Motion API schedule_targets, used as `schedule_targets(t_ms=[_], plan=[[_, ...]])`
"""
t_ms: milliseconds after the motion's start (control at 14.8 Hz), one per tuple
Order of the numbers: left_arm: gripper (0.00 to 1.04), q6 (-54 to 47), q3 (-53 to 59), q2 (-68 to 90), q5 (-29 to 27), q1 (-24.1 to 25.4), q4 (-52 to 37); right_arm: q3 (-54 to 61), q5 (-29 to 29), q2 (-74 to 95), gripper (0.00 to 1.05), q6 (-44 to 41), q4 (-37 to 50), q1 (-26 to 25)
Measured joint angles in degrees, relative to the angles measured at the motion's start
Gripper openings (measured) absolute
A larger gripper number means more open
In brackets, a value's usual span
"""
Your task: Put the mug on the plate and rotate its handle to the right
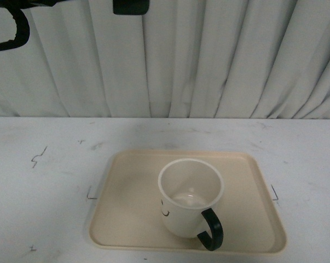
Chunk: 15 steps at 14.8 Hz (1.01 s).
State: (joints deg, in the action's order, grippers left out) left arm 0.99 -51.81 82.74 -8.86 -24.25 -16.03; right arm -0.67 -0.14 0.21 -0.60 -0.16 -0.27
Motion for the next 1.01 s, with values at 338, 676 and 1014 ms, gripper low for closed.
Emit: schedule_targets(t_ms=[338,676,1014], plan=[[0.33,-0.13,28.65,-12.63,-7.96,8.63,-33.44,0.00,0.13,0.00,0.98,0.02,-0.04,0.00],[0.02,-0.22,39.36,-20.33,-2.03,13.35,-31.45,0.00,0.15,0.00,0.98,0.02,-0.04,0.00],[0.02,-0.22,44.00,-29.68,1.46,16.90,-28.44,0.00,0.15,0.00,0.98,0.02,-0.04,0.00]])
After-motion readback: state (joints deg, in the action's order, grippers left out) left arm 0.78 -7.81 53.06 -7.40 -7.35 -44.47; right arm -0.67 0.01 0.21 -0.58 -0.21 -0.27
